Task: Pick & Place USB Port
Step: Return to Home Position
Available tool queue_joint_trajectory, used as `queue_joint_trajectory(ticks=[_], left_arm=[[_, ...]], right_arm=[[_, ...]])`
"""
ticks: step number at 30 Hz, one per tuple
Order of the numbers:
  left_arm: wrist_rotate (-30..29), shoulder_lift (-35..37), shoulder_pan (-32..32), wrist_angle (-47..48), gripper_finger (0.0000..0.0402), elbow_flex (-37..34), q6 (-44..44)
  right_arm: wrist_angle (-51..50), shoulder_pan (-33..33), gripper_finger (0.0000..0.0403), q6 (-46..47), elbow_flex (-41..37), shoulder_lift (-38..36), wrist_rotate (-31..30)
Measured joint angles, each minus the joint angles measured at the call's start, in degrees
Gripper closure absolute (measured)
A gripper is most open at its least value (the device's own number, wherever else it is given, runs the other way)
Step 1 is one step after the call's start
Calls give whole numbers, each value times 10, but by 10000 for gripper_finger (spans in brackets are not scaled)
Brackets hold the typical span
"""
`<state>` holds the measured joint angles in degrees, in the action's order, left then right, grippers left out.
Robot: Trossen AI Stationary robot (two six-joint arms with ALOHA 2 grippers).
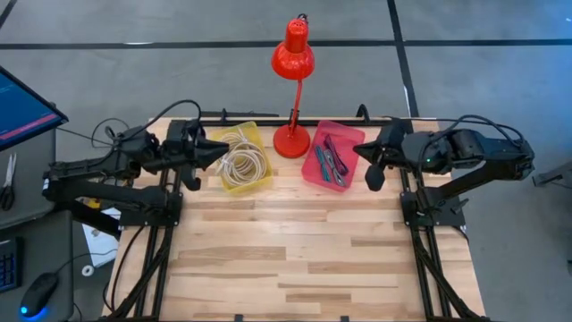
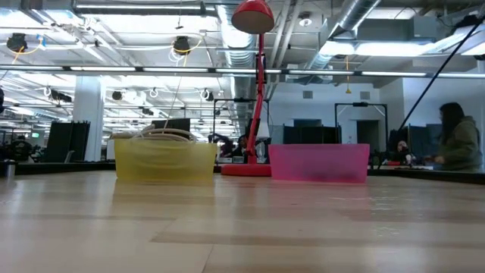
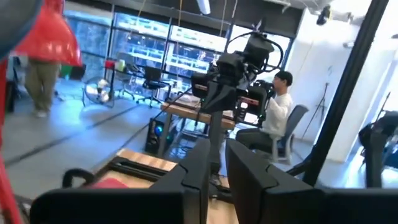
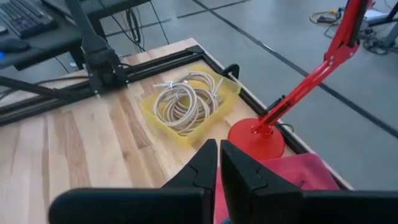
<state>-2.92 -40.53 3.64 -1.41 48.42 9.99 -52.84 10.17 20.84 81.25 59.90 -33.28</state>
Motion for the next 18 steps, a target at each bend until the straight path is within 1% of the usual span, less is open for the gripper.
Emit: queue_joint_trajectory(ticks=[4,8,13,18], left_arm=[[0,-1,0,0,355,0,64],[0,-1,0,-1,357,0,78],[0,0,0,-2,356,0,14],[0,0,0,-3,358,0,-18]], right_arm=[[-3,-1,391,2,0,1,1],[-3,0,391,2,0,1,4],[11,11,391,-7,0,1,6],[15,11,391,-10,0,1,7]])
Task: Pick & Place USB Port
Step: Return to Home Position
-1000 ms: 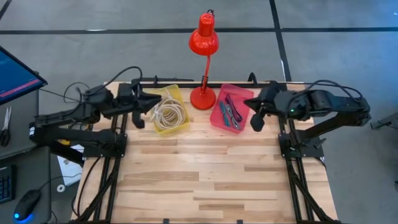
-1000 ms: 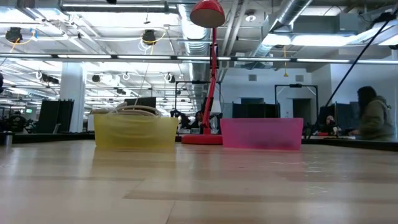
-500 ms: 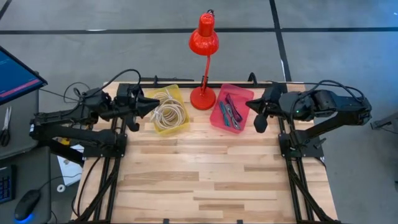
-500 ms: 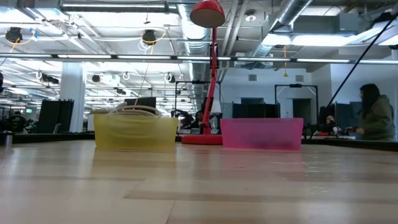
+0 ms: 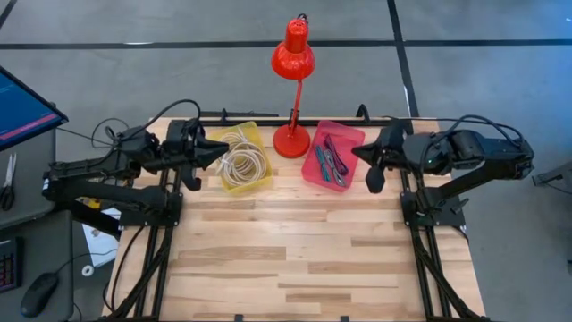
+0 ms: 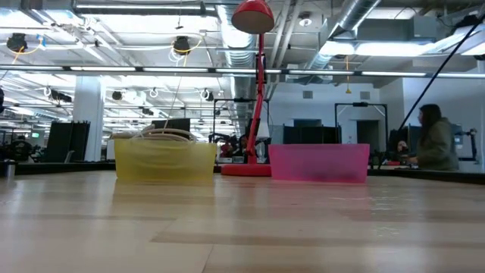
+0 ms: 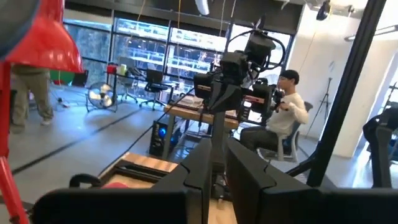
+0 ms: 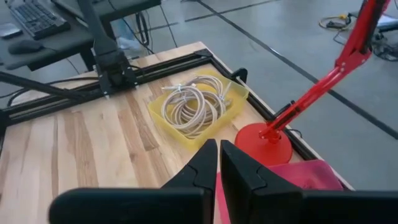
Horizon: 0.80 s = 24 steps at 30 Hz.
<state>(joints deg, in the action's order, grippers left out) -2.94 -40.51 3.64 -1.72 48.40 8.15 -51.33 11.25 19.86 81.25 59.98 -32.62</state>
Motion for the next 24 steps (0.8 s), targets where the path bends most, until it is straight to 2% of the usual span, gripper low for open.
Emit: queue_joint_trajectory(ticks=[6,12,19,24], left_arm=[[10,6,1,0,360,0,-42],[4,28,11,2,363,0,-46],[4,94,12,74,365,0,-48],[4,147,11,82,369,-17,-30]], right_arm=[[8,0,391,-65,0,-3,19],[15,-1,391,-83,0,-28,44],[-7,-1,391,-84,0,-88,44],[-9,-1,391,-84,0,-128,43]])
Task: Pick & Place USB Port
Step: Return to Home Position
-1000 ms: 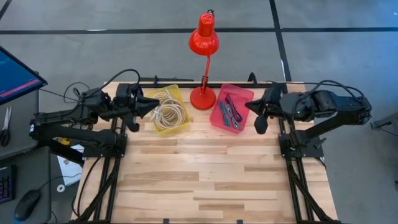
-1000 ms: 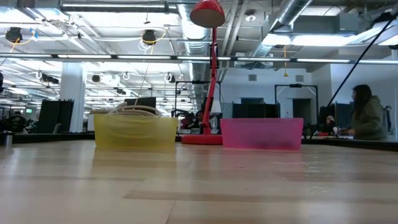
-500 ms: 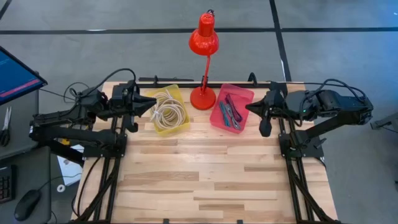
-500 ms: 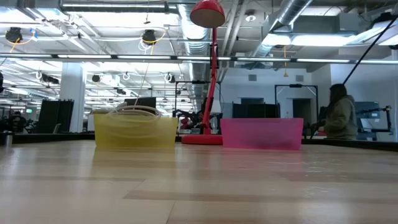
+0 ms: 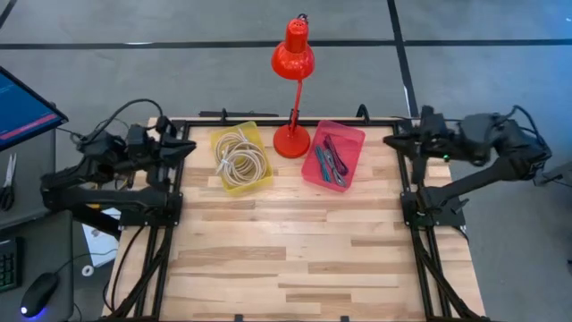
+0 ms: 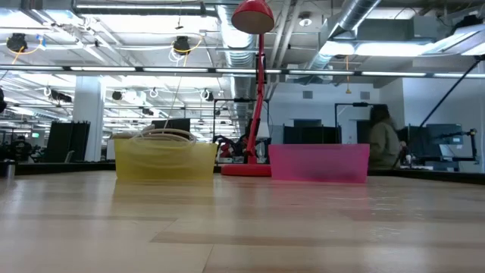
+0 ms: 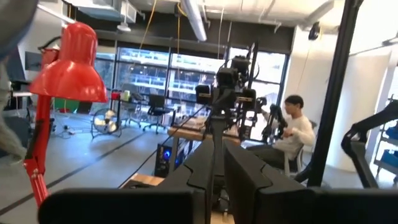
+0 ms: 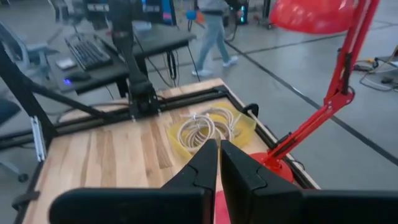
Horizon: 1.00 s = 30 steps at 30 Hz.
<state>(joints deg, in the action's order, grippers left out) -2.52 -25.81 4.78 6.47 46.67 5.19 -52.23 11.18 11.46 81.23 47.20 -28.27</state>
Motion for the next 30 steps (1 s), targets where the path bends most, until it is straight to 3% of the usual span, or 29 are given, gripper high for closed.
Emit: queue_joint_trajectory(ticks=[5,18,30], left_arm=[[0,59,0,3,369,-33,2],[0,188,0,5,370,-92,16],[0,242,0,27,370,-124,15]], right_arm=[[20,0,391,1,-30,-51,0],[157,0,391,55,-250,-213,0],[184,0,390,45,-322,-359,14]])
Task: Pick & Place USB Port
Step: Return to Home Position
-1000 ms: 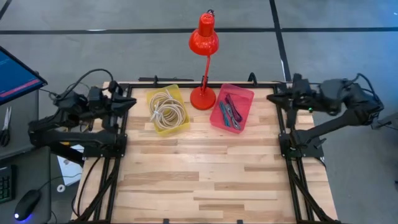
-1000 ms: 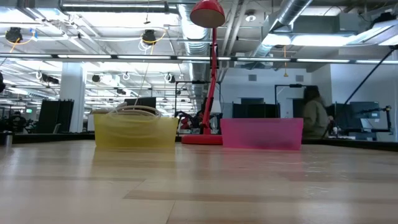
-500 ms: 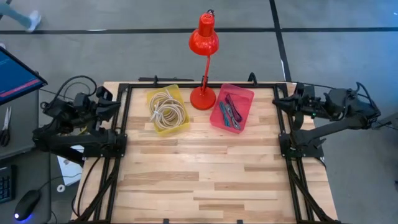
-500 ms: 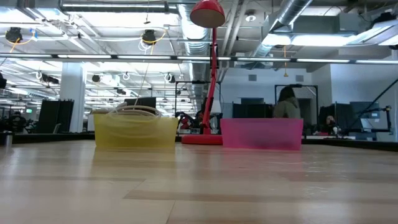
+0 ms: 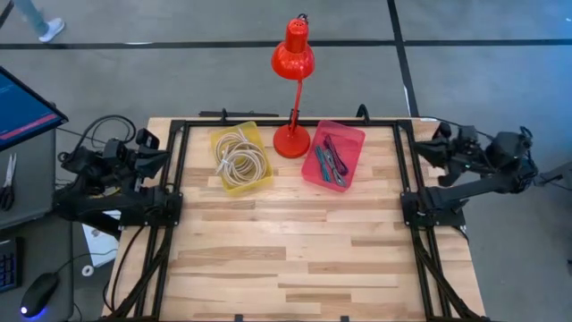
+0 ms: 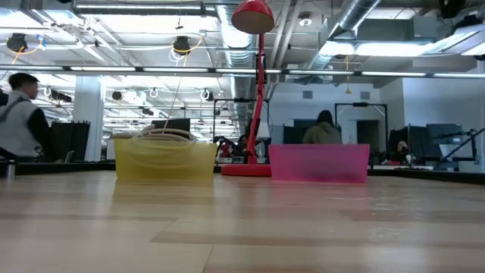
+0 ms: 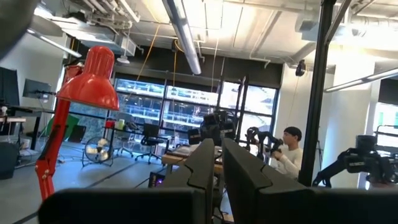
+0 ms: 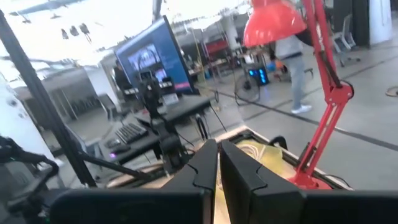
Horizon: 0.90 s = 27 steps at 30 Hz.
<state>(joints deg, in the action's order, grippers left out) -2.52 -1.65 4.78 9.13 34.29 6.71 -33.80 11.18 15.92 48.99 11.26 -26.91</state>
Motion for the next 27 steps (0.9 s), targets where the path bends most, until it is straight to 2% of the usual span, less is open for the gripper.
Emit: queue_joint_trajectory(ticks=[7,11,27], left_arm=[[0,2,0,0,369,-1,0],[-1,2,0,1,369,-1,0],[-9,2,0,23,370,-1,-29]], right_arm=[[-5,0,390,-12,-44,-107,1],[-32,-1,390,-16,-46,-109,-1],[-22,0,390,-24,-47,-110,-3]])
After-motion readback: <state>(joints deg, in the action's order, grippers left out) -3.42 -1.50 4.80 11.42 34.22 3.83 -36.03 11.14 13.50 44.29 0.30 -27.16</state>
